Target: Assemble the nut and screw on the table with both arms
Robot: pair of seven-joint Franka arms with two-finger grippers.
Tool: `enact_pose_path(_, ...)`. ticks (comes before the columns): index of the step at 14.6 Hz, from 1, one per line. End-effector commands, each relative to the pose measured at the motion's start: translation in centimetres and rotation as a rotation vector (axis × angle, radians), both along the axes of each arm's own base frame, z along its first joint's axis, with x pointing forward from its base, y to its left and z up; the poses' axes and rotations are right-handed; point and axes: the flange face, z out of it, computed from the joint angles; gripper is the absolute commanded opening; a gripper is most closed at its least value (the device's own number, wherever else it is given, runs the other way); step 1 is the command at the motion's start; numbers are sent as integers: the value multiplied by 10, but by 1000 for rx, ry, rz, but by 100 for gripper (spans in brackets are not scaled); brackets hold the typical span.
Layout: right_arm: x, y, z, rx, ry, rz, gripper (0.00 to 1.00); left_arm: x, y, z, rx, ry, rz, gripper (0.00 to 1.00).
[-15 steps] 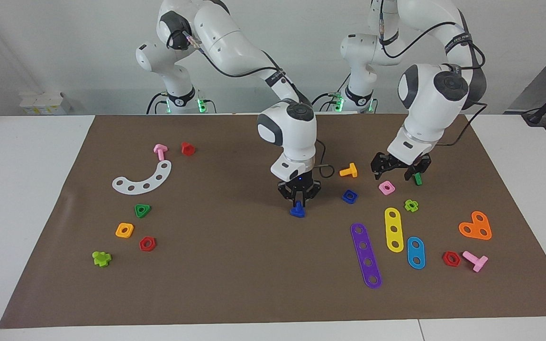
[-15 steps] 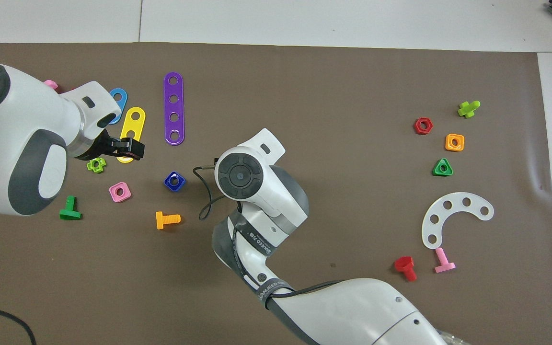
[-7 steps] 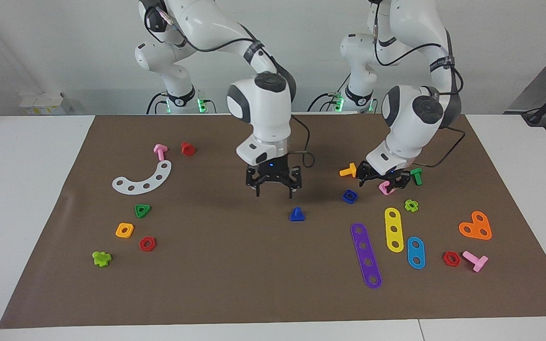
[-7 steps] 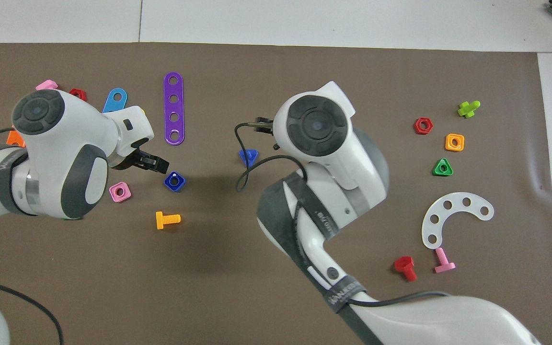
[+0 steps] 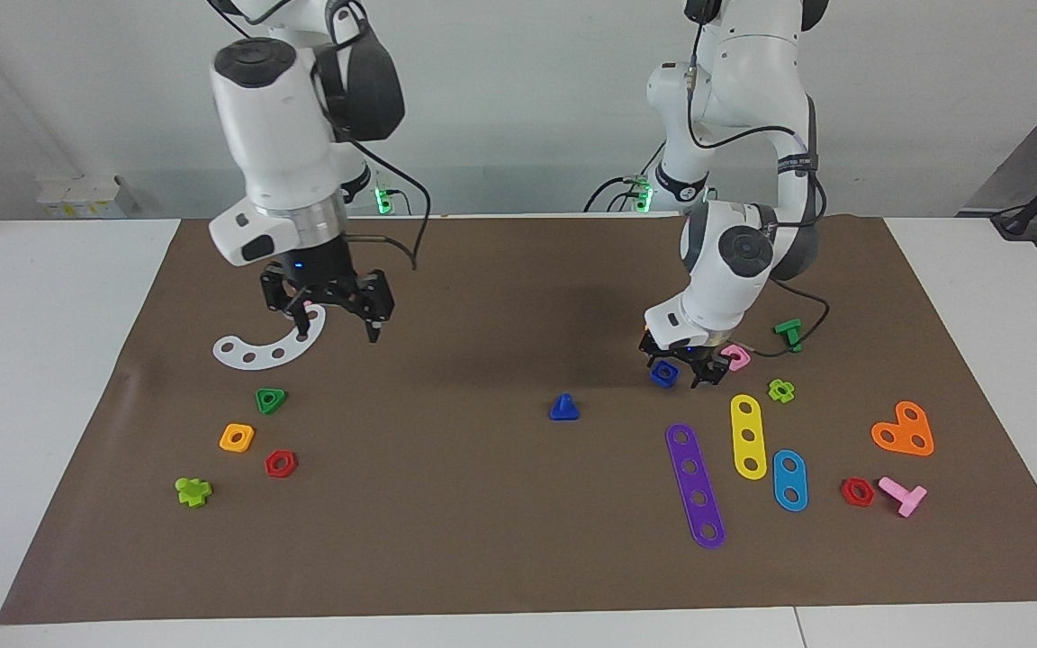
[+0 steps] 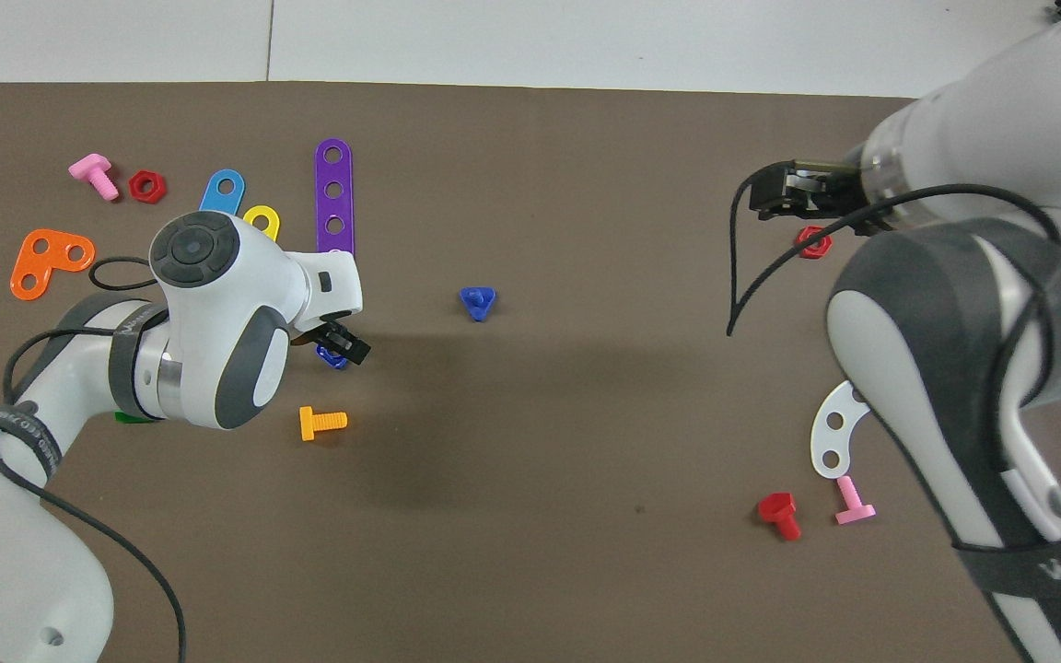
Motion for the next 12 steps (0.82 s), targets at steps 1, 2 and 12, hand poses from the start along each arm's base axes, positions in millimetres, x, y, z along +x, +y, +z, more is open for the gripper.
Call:
enact_pose_path(1,-28,-45,4,16,105,38,100,-12,1,-4,-10,1,-45,87)
enact_pose_path(2,-32,-64,8,17,111,33,100,-16,-1,-8,-9,8,-70,85)
enact_pose_path(12,-93,-143,76,-44,153,102,100,-31,-3,-21,-6,23,-126,85)
